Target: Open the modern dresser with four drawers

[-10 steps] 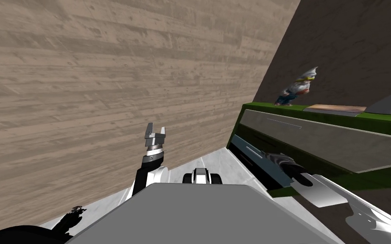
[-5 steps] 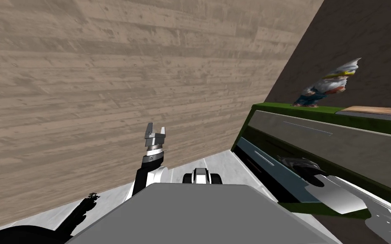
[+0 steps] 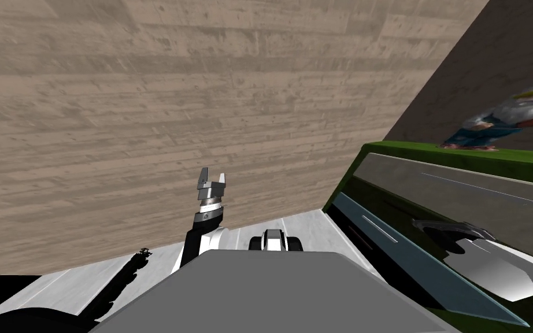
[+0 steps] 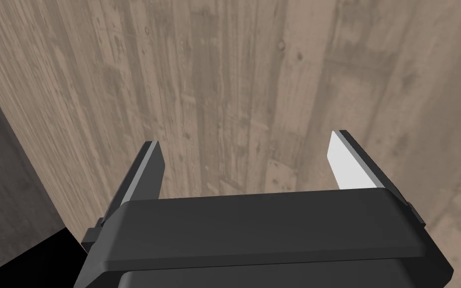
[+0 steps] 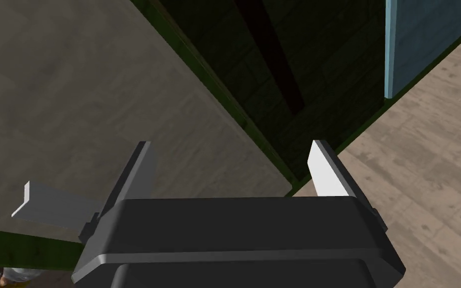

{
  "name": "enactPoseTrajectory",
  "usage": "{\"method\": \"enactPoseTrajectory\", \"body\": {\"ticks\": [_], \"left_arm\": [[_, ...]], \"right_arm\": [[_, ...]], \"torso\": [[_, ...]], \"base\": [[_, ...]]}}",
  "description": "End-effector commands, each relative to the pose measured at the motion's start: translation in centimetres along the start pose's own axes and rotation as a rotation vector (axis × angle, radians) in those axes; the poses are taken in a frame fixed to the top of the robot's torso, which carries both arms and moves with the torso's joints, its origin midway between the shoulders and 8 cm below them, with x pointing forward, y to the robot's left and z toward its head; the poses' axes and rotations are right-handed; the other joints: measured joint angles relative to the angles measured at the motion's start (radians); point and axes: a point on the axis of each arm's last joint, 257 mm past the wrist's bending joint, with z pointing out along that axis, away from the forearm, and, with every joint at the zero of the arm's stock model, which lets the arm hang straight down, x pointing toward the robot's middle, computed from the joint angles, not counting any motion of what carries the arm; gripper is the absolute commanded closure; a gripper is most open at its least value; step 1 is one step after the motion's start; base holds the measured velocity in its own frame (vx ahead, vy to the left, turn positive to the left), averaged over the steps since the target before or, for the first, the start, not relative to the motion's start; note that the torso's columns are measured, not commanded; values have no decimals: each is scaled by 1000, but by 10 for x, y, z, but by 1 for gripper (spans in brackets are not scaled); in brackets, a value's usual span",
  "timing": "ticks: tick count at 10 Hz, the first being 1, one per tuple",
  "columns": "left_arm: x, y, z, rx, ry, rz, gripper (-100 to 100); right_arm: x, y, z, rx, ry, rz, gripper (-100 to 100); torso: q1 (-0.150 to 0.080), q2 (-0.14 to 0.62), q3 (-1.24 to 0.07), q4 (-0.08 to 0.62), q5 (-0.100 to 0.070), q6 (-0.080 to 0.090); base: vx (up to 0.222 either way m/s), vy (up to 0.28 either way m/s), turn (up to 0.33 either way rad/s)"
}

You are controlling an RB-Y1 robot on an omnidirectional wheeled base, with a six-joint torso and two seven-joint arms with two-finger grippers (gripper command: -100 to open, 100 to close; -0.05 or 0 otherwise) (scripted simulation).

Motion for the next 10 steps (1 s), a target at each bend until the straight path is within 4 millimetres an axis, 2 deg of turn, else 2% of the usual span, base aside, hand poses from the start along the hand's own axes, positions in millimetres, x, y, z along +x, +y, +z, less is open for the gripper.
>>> {"method": "enactPoseTrajectory", "body": {"ticks": [1, 2, 4, 6, 9, 10], "left_arm": [[0, 0, 0, 0, 0, 0, 0], [0, 0, 0, 0, 0, 0, 0], [0, 0, 0, 0, 0, 0, 0], [0, 0, 0, 0, 0, 0, 0], [0, 0, 0, 0, 0, 0, 0], [0, 0, 0, 0, 0, 0, 0]], "right_arm": [[12, -49, 5, 92, 56, -78, -100], [21, -53, 5, 99, 73, -80, -100], [34, -111, 6, 210, 143, -167, -100], [35, -112, 6, 211, 144, -167, -100], [45, -184, -2, 344, 232, -264, -100], [45, -184, -2, 344, 232, -264, -100]], "torso": [[1, -1, -1, 0, 1, 0], [0, 0, 0, 0, 0, 2], [0, 1, 0, 0, 0, 0], [1, -1, -1, -1, 0, 1], [1, -2, -1, -1, 0, 0], [1, -2, -1, -1, 1, 1]], "base": [[43, 27, 72], [17, 10, -49], [31, 22, 208], [32, 13, 6], [41, 22, 169], [37, 19, 42]]}}
